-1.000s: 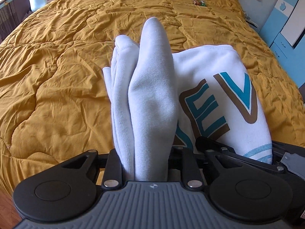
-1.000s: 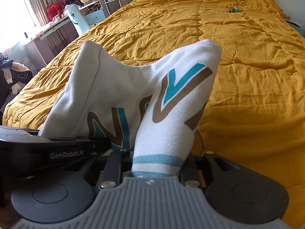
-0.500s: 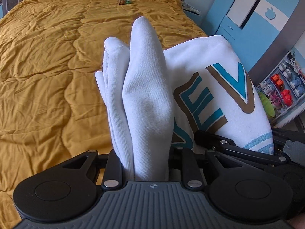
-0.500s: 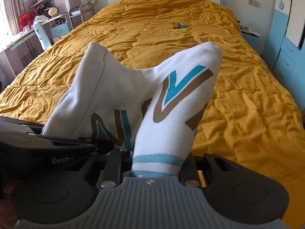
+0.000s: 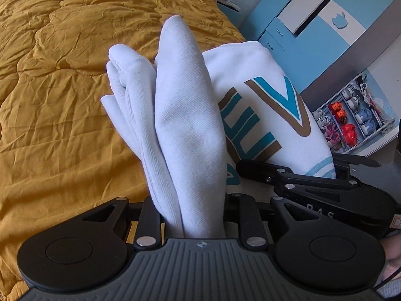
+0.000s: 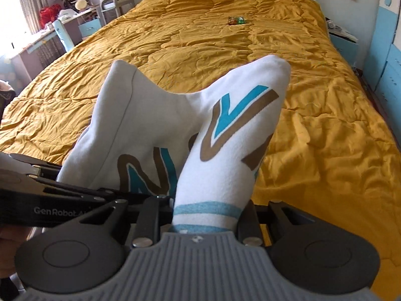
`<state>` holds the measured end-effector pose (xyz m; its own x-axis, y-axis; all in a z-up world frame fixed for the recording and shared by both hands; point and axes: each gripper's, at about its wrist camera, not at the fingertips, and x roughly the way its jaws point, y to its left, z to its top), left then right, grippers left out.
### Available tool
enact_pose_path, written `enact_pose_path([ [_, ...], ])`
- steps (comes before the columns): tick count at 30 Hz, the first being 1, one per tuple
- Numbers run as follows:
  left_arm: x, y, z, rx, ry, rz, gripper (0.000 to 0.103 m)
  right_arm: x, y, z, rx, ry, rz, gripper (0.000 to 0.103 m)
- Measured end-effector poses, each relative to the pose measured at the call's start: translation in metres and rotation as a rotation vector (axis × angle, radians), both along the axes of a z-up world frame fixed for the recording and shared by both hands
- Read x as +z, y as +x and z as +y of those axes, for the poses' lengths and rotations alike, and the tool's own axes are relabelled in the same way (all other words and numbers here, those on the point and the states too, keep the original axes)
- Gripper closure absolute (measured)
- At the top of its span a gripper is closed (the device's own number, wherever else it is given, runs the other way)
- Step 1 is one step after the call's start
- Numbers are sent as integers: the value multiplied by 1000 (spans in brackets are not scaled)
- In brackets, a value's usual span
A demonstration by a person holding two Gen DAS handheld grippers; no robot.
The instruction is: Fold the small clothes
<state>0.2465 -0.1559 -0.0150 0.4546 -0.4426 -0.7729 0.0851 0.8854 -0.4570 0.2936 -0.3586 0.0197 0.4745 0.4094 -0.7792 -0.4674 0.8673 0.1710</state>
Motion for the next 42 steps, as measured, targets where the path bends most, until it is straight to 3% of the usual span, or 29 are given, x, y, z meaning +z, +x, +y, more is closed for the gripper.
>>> enact_pose_path([
  [4,-55,13,37,23,-171,189,76,-58,16,-29,-84,216,178,81],
  [6,-77,15,57,21,-305,220,75,-85,14,-51,-162,325,239,72],
  [9,-108,17,85,15,-520,275,72,-115,9,-95,-272,567,330,71],
  [13,-126,17,101,-28,-632,274,68,-129,1,-111,-328,670,361,71],
  [18,-120,10,114,-63,-596,185,66,-124,-6,-115,-365,661,389,66],
  [20,-104,3,116,-87,-516,131,63,-116,-14,-124,-389,638,389,56],
  [22,-91,-5,117,-111,-464,95,61,-99,-26,-138,-434,619,370,23],
  [23,-87,-8,118,-129,-459,89,54,-93,-35,-141,-440,638,359,20],
  [26,-86,-19,113,-242,-532,135,36,-81,-69,-142,-399,640,420,20],
  [28,-88,-29,110,-271,-553,134,31,-82,-89,-136,-375,633,454,20],
  [31,-88,-36,101,-284,-497,109,31,-93,-111,-129,-387,647,495,20],
  [33,-88,-37,96,-292,-478,127,46,-95,-124,-128,-426,647,464,28],
  [34,-85,-39,93,-300,-447,120,61,-95,-128,-129,-457,639,456,44],
  [35,-82,-41,91,-315,-424,115,72,-96,-131,-132,-491,629,458,53],
  [37,-77,-44,91,-325,-401,113,79,-96,-134,-139,-527,651,461,70],
  [40,-71,-43,90,-303,-385,129,82,-90,-144,-140,-569,656,432,75],
  [42,-67,-44,83,-315,-327,94,82,-86,-150,-138,-597,631,410,76],
])
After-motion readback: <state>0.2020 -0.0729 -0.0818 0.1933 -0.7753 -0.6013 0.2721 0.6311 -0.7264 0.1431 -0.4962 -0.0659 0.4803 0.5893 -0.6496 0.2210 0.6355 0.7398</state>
